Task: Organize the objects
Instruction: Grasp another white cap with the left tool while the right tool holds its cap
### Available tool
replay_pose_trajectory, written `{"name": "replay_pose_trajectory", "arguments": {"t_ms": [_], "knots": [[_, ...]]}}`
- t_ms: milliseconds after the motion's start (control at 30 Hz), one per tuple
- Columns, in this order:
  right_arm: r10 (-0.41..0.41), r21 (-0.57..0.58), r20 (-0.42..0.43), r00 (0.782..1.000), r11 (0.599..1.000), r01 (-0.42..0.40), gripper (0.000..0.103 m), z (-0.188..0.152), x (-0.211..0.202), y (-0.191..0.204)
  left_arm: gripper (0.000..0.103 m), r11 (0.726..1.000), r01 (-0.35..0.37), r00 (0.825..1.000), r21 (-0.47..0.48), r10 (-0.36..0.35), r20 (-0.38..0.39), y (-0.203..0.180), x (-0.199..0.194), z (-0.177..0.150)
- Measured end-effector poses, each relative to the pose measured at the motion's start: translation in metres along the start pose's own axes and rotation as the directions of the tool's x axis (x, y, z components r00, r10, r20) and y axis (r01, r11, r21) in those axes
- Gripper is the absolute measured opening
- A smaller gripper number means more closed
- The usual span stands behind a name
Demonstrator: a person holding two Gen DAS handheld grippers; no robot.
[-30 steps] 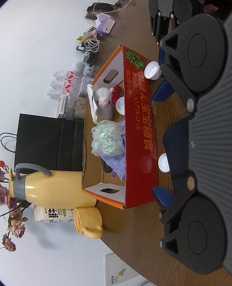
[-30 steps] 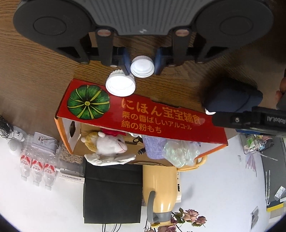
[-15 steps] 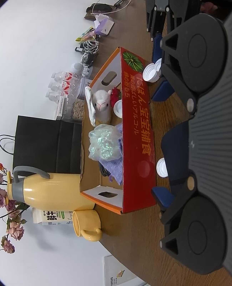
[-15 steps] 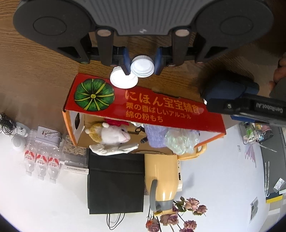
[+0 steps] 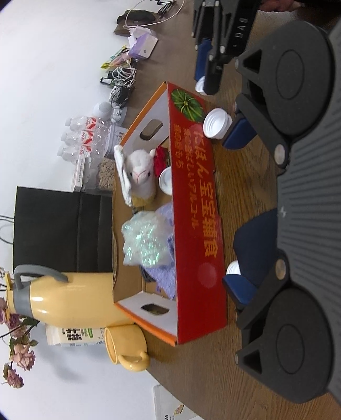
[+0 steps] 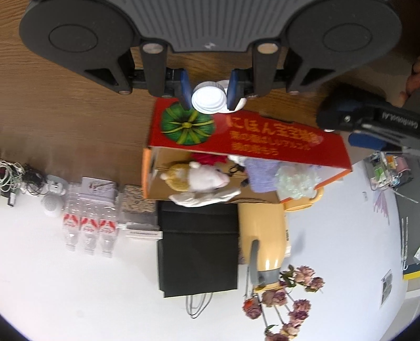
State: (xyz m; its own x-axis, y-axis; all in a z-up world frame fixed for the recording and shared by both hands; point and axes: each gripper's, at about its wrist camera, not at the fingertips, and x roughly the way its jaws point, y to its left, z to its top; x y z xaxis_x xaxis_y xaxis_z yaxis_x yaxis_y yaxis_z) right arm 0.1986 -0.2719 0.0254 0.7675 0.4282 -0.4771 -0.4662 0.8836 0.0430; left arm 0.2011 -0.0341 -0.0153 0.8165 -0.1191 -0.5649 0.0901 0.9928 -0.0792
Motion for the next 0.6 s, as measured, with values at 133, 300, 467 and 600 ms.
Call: {"name": "replay_pose_trajectory", "arguments": {"t_ms": [133,300,467,600], "knots": [[-0.024,-0.016,0.007,1.000,1.000,0.024,0.027,0.003,-0.001,-0.017,0.103,1.000,0.009,1.000,0.004,-0.009,-0.019,-0.014,0.008,-0.001],[-0.037,0.017,0.019,0.999,0.999,0.037,0.027,0.006,-0.001,-0.040,0.103,1.000,0.027,0.999,0.013,-0.027,-0.031,-0.037,0.019,0.001],[-0.047,0.055,0.039,0.998,0.997,0.044,0.027,0.005,-0.005,-0.048,0.103,0.999,0.050,0.997,0.019,-0.049,-0.055,-0.063,0.037,0.004],[-0.056,0.067,0.040,0.998,0.996,0.053,0.027,0.005,-0.006,-0.050,0.103,0.998,0.055,0.996,0.033,-0.053,-0.065,-0.082,0.052,0.004]]}}
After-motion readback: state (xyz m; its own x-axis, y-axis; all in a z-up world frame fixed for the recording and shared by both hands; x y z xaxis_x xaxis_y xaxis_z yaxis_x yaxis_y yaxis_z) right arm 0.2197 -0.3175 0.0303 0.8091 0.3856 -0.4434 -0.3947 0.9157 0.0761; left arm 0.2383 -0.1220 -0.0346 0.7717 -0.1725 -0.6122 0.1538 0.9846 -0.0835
